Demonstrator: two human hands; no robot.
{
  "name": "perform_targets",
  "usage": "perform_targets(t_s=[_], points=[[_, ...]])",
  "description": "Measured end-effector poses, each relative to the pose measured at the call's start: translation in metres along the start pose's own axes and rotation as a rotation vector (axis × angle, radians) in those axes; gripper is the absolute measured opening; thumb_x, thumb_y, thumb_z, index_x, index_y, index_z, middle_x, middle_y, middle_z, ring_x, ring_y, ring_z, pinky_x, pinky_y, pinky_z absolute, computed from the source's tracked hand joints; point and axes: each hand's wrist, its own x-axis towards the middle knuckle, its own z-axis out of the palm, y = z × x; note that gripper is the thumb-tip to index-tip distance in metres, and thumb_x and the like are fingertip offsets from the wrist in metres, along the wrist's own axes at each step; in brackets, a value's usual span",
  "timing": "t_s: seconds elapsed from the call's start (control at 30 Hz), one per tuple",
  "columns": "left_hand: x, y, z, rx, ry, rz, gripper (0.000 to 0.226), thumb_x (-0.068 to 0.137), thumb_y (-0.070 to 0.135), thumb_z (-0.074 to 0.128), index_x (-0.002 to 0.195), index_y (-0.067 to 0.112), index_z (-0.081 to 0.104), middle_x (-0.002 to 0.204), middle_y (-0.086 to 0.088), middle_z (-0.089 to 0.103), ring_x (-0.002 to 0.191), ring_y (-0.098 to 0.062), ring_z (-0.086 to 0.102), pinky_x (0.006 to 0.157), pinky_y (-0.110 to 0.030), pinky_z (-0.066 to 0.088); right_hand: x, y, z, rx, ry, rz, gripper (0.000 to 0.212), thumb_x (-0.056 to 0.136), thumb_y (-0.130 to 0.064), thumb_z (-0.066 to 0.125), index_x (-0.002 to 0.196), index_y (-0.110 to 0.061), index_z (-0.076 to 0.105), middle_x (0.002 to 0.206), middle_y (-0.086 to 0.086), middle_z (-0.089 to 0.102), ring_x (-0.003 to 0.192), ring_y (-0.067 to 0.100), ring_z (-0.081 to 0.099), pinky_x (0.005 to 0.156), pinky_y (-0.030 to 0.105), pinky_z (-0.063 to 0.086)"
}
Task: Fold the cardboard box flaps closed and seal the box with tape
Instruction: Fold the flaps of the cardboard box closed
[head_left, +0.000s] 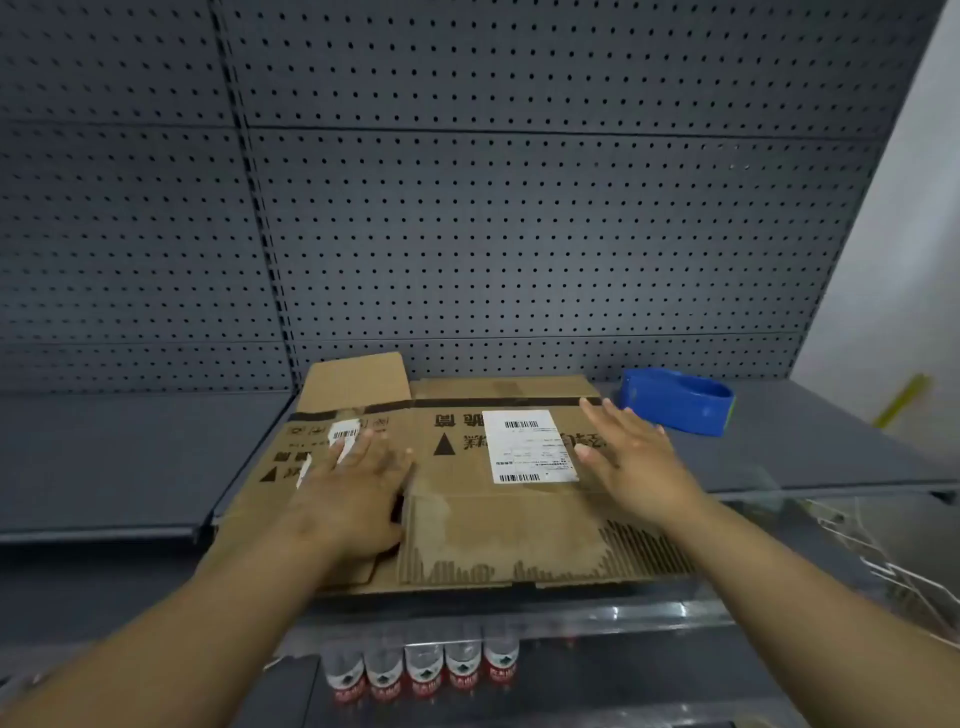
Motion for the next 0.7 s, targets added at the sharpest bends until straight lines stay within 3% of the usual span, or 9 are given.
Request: perform_targets(t_s=[0.07, 0.17, 0.27, 0.33, 0.5, 0.7], points=[[0.002, 0.001, 0.003, 0.005, -0.062, -0.015, 0.082, 0.084, 0.048, 0.042, 0.148, 0.028, -0.005, 0.157, -0.004, -0.008, 0.144, -0.022, -0.011, 0.116, -0.044, -0.005, 0.001, 0.003, 0.004, -0.073, -0.025, 0.015, 0.06, 0.098, -0.047, 0.03, 0.15, -0.032, 0.004, 0.16, 0.0, 0.003, 0.147, 0.019, 0.001, 0.118, 0.043, -0.001], [0.007, 0.004, 0.006, -0.03, -0.114, -0.051, 0.074, 0.087, 0.042, 0.039, 0.148, 0.028, -0.002, 0.156, -0.006, 0.013, 0.143, -0.026, 0.01, 0.115, -0.045, 0.008, 0.003, 0.008, 0.012, -0.12, -0.071, 0.026, 0.061, 0.098, -0.049, 0.029, 0.15, -0.034, 0.002, 0.16, 0.0, 0.001, 0.147, 0.02, 0.002, 0.118, 0.045, 0.0], [0.009, 0.013, -0.003, -0.075, -0.161, -0.06, 0.067, 0.092, 0.029, 0.037, 0.149, 0.028, 0.001, 0.148, -0.008, 0.032, 0.129, -0.026, 0.038, 0.107, -0.039, 0.028, 0.006, 0.009, 0.011, -0.135, -0.102, 0.04, 0.061, 0.097, -0.05, 0.028, 0.15, -0.034, 0.002, 0.16, 0.0, 0.001, 0.147, 0.021, 0.002, 0.118, 0.045, 0.001], [0.011, 0.013, -0.01, -0.09, -0.168, -0.054, 0.066, 0.093, 0.021, 0.036, 0.149, 0.028, 0.002, 0.143, -0.009, 0.04, 0.121, -0.025, 0.047, 0.098, -0.036, 0.037, 0.009, 0.008, 0.008, -0.144, -0.107, 0.039, 0.061, 0.097, -0.05, 0.029, 0.15, -0.033, 0.002, 0.16, 0.001, 0.001, 0.147, 0.021, 0.002, 0.118, 0.045, 0.001], [0.013, 0.002, -0.044, -0.096, -0.129, 0.003, 0.056, 0.096, 0.016, 0.03, 0.148, 0.032, 0.014, 0.148, -0.008, 0.032, 0.129, -0.027, 0.04, 0.099, -0.034, 0.038, 0.025, 0.0, -0.011, -0.13, -0.145, 0.064, 0.061, 0.096, -0.053, 0.03, 0.15, -0.033, 0.007, 0.16, 0.001, 0.003, 0.147, 0.024, 0.003, 0.119, 0.046, 0.005], [0.007, -0.042, -0.092, -0.253, -0.009, 0.059, 0.048, 0.095, 0.012, 0.043, 0.139, 0.031, 0.039, 0.147, 0.007, 0.037, 0.131, -0.017, 0.038, 0.109, -0.03, 0.031, 0.042, -0.029, -0.054, -0.097, -0.195, 0.081, 0.06, 0.095, -0.055, 0.03, 0.149, -0.031, 0.019, 0.16, 0.002, 0.012, 0.147, 0.025, 0.009, 0.118, 0.038, 0.009]])
